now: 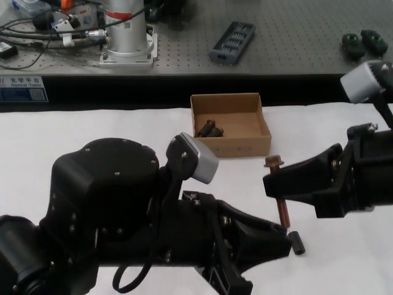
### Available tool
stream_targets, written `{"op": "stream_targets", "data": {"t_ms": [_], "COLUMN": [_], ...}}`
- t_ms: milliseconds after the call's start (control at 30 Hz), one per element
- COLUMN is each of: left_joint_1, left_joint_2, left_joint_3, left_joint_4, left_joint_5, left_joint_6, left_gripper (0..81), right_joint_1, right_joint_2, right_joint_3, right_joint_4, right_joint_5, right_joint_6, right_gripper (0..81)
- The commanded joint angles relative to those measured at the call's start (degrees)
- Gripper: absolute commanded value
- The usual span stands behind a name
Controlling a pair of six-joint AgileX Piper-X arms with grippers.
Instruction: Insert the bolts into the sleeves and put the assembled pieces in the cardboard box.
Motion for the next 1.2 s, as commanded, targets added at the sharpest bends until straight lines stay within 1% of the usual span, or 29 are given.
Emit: {"op": "stream_targets", "data": {"t_ms": [0, 100, 167, 333, 400, 467, 567, 667, 833, 1000, 1167], "left_joint_1": [0.1, 0.1, 0.1, 0.1, 0.1, 0.1, 0.1, 0.1, 0.1, 0.1, 0.1], "left_joint_2": [0.1, 0.1, 0.1, 0.1, 0.4, 1.1, 3.4, 5.0, 5.3, 5.3, 5.3], "left_joint_3": [1.8, 5.4, 7.5, 9.8, 9.8, 9.8, 9.8, 9.8, 9.8, 9.8, 9.8], "left_joint_4": [-8.8, -16.8, -19.3, -20.6, -20.6, -20.6, -20.8, -21.4, -24.8, -25.0, -25.0], "left_joint_5": [-4.8, -7.6, -9.1, -9.4, -9.4, -9.2, -7.6, -7.2, -7.7, -8.0, -7.7], "left_joint_6": [-4.1, -7.1, -7.7, -6.6, -6.1, -6.0, -6.2, -6.2, -6.5, -6.6, -6.6], "left_gripper": [11.8, 11.8, 11.8, 11.8, 11.8, 11.8, 11.8, 11.8, 11.8, 11.8, 11.8], "right_joint_1": [-0.1, -0.1, -0.1, -0.1, -0.1, -0.1, -0.1, -0.1, -0.1, -0.1, -0.1], "right_joint_2": [-0.4, -0.4, -0.4, -0.4, -0.4, -0.4, -0.4, -0.4, -0.5, -0.5, -0.5], "right_joint_3": [-0.2, -0.2, -0.2, 0.4, 2.0, 4.7, 8.5, 11.3, 13.4, 16.0, 16.9], "right_joint_4": [0.1, -1.2, -2.7, -6.5, -10.1, -14.9, -22.3, -27.7, -31.2, -36.4, -36.9], "right_joint_5": [-1.0, -1.2, -1.4, -1.5, -3.0, -4.1, -4.1, -4.3, -4.3, -4.3, -3.9], "right_joint_6": [-0.8, -2.0, -2.6, -2.6, -1.2, 2.2, 7.0, 9.8, 10.2, 12.1, 12.9], "right_gripper": [1.0, 1.0, 1.0, 1.0, 1.0, 1.0, 1.0, 1.0, 1.0, 1.0, 1.0]}}
